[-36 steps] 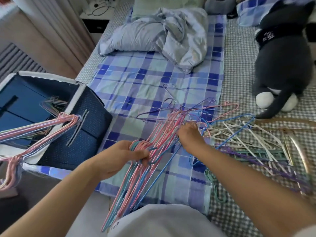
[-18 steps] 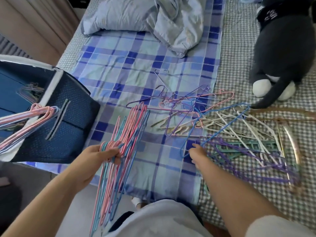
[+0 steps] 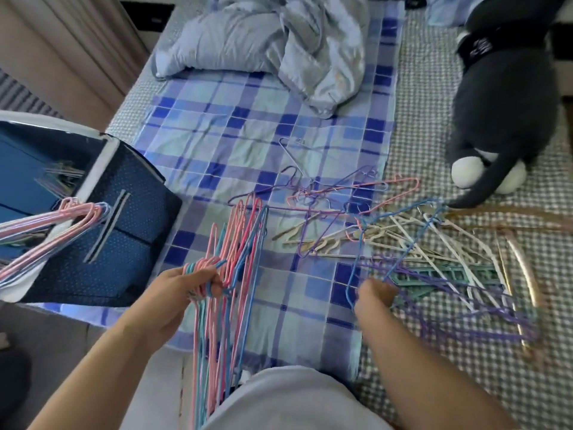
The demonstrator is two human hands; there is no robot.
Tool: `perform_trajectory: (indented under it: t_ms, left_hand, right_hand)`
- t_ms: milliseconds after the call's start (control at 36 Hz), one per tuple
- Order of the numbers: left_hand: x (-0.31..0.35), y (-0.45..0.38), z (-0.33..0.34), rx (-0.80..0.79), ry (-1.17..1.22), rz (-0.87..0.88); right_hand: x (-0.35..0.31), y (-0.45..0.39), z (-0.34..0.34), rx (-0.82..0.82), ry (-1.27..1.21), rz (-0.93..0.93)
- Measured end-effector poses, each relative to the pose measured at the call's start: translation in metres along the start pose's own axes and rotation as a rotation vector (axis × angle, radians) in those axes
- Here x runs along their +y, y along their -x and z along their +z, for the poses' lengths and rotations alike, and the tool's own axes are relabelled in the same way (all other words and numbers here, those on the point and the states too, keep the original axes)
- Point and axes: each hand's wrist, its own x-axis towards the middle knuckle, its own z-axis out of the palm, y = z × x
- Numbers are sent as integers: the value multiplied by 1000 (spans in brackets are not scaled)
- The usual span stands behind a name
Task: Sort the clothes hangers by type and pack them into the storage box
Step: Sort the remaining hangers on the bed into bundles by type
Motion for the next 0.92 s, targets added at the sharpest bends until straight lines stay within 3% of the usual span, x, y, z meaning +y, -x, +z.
perform_trajectory:
  t_ms: [111,222,389,472,528,778,917]
  left_hand:
    - [8,-4,7,-34,32,39]
    - [24,-5,13,-88,28,76]
    - [59,-4,14,-93,123,140]
    - [73,-2,11,-61,171,163]
    - [78,2,10,-40,179,197]
    - [78,20,-2,-16,359,303]
    - [74,35,-4,36,374,259]
  right_hand:
    - [-8,3,-39,84,71,-234]
    - [-13,24,-68,10,5,-409]
    - [-5,95,-70,-433,-57,-598]
    - [4,131,-60,-689,63,-590]
    - [12,140,-47,-750,184,-622]
    - [16,153,-30,-747,409,-795]
    - [8,162,-19,-740,547,-875]
